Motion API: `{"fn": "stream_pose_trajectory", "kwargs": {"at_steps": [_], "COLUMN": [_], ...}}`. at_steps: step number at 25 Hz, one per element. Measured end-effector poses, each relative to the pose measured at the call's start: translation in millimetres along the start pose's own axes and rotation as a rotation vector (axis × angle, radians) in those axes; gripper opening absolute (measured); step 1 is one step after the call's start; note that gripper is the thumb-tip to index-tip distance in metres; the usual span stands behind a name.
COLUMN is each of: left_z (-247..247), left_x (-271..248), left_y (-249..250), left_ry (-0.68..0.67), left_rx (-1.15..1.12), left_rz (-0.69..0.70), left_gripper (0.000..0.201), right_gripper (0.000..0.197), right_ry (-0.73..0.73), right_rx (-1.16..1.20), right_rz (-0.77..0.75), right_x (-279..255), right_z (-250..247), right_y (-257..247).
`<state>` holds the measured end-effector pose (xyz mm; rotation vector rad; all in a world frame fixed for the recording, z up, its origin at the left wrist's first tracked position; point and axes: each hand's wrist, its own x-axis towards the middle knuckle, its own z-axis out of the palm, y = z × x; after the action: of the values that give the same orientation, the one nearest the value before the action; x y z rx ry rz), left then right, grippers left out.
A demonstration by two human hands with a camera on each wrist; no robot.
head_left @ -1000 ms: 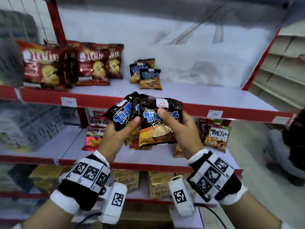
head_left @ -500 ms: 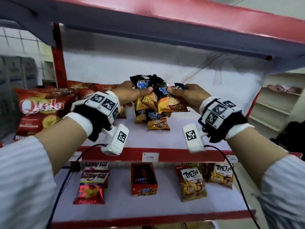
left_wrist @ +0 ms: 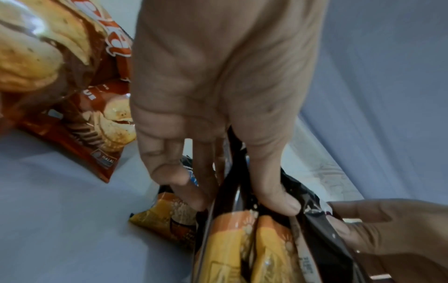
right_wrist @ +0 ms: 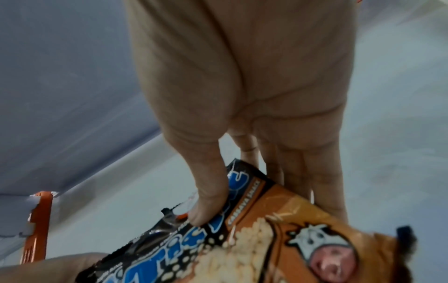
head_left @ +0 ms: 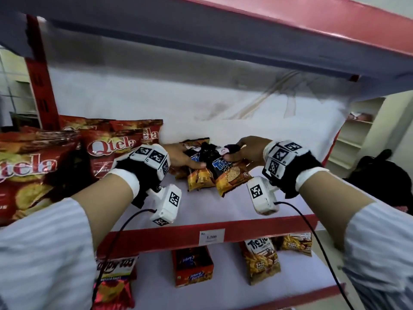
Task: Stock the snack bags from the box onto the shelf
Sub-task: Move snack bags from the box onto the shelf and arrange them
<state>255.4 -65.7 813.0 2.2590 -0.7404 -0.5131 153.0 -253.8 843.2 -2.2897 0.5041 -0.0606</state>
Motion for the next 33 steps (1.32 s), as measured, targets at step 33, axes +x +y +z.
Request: {"fn": "stream_pose_trajectory", "kwargs": {"at_steps": [33], "left_z": [24], "left_x": [-71], "left_y": [33], "left_ry": [0.376], "left_rx": [-0.347], "left_rz": [0.067], "left_gripper": [0.007], "right_gripper": [0.011], "right_ry": [0.077], "right_rx": [0.057], "right_rz": [-0.186], "right_x": [-75], "right_z": [-11], "right_y": [11]}}
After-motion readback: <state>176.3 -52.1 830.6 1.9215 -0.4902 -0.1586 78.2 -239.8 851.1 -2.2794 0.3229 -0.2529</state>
